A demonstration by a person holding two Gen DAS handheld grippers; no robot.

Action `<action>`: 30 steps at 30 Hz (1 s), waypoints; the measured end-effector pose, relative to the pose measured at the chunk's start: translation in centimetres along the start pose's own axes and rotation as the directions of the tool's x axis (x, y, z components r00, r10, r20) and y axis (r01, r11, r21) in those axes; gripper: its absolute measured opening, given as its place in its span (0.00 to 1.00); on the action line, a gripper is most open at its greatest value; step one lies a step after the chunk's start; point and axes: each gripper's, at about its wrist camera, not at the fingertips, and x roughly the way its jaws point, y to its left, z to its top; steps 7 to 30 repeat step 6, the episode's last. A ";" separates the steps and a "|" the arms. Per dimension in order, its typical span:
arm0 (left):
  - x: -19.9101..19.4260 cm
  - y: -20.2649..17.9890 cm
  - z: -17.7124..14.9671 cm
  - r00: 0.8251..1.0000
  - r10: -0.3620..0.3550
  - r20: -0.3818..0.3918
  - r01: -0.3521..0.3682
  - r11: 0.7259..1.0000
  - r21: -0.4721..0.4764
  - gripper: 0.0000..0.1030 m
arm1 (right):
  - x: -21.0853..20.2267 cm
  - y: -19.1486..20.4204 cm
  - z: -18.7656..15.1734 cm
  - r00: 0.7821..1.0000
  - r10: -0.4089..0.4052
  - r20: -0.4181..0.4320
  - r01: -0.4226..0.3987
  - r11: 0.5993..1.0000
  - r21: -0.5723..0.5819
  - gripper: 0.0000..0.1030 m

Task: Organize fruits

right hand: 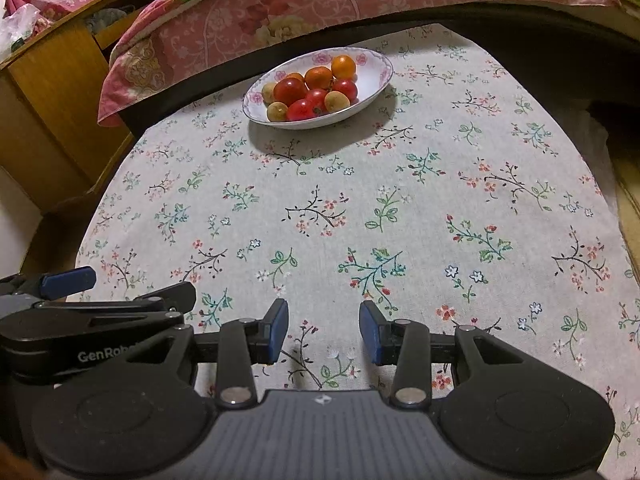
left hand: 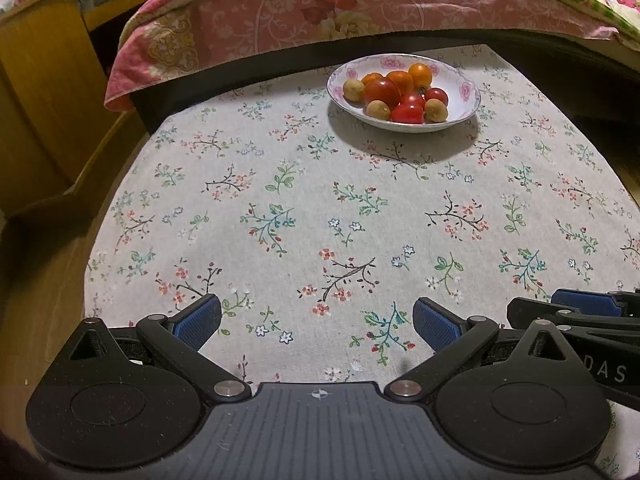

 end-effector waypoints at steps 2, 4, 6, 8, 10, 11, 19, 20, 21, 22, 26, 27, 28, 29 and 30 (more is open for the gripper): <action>0.0 0.0 0.0 1.000 -0.003 -0.002 0.003 1.000 -0.002 1.00 | 0.0 0.0 0.0 1.000 -0.002 -0.001 0.002 1.000 0.000 0.37; 0.0 0.0 0.0 1.000 0.000 -0.001 0.000 1.000 -0.002 1.00 | 0.0 0.0 0.0 1.000 -0.002 -0.001 0.002 1.000 0.000 0.37; 0.0 -0.1 0.0 1.000 0.005 0.002 -0.005 1.000 -0.001 1.00 | 0.0 0.0 0.0 1.000 -0.002 -0.001 0.002 1.000 0.000 0.37; 0.0 -0.1 0.0 1.000 0.005 0.002 -0.005 1.000 -0.001 1.00 | 0.0 0.0 0.0 1.000 -0.002 -0.001 0.002 1.000 0.000 0.37; 0.0 -0.1 0.0 1.000 0.005 0.002 -0.005 1.000 -0.001 1.00 | 0.0 0.0 0.0 1.000 -0.002 -0.001 0.002 1.000 0.000 0.37; 0.0 -0.1 0.0 1.000 0.005 0.002 -0.005 1.000 -0.001 1.00 | 0.0 0.0 0.0 1.000 -0.002 -0.001 0.002 1.000 0.000 0.37; 0.0 -0.1 0.0 1.000 0.005 0.002 -0.005 1.000 -0.001 1.00 | 0.0 0.0 0.0 1.000 -0.002 -0.001 0.002 1.000 0.000 0.37; 0.0 -0.1 0.0 1.000 0.005 0.002 -0.005 1.000 -0.001 1.00 | 0.0 0.0 0.0 1.000 -0.002 -0.001 0.002 1.000 0.000 0.37; 0.0 -0.1 0.0 1.000 0.005 0.002 -0.005 1.000 -0.001 1.00 | 0.0 0.0 0.0 1.000 -0.002 -0.001 0.002 1.000 0.000 0.37; 0.0 -0.1 0.0 1.000 0.005 0.002 -0.005 1.000 -0.001 1.00 | 0.0 0.0 0.0 1.000 -0.002 -0.001 0.002 1.000 0.000 0.37; 0.0 -0.1 0.0 1.000 0.005 0.002 -0.005 1.000 -0.001 1.00 | 0.0 0.0 0.0 1.000 -0.002 -0.001 0.002 1.000 0.000 0.37; 0.0 -0.1 0.0 1.000 0.005 0.002 -0.005 1.000 -0.001 1.00 | 0.0 0.0 0.0 1.000 -0.002 -0.001 0.002 1.000 0.000 0.37; 0.0 -0.1 0.0 1.000 0.005 0.002 -0.005 1.000 -0.001 1.00 | 0.0 0.0 0.0 1.000 -0.002 -0.001 0.002 1.000 0.000 0.37; 0.0 -0.1 0.0 1.000 0.005 0.002 -0.005 1.000 -0.001 1.00 | 0.0 0.0 0.0 1.000 -0.002 -0.001 0.002 1.000 0.000 0.37; 0.0 -0.1 0.0 1.000 0.005 0.002 -0.005 1.000 -0.001 1.00 | 0.0 0.0 0.0 1.000 -0.002 -0.001 0.002 1.000 0.000 0.37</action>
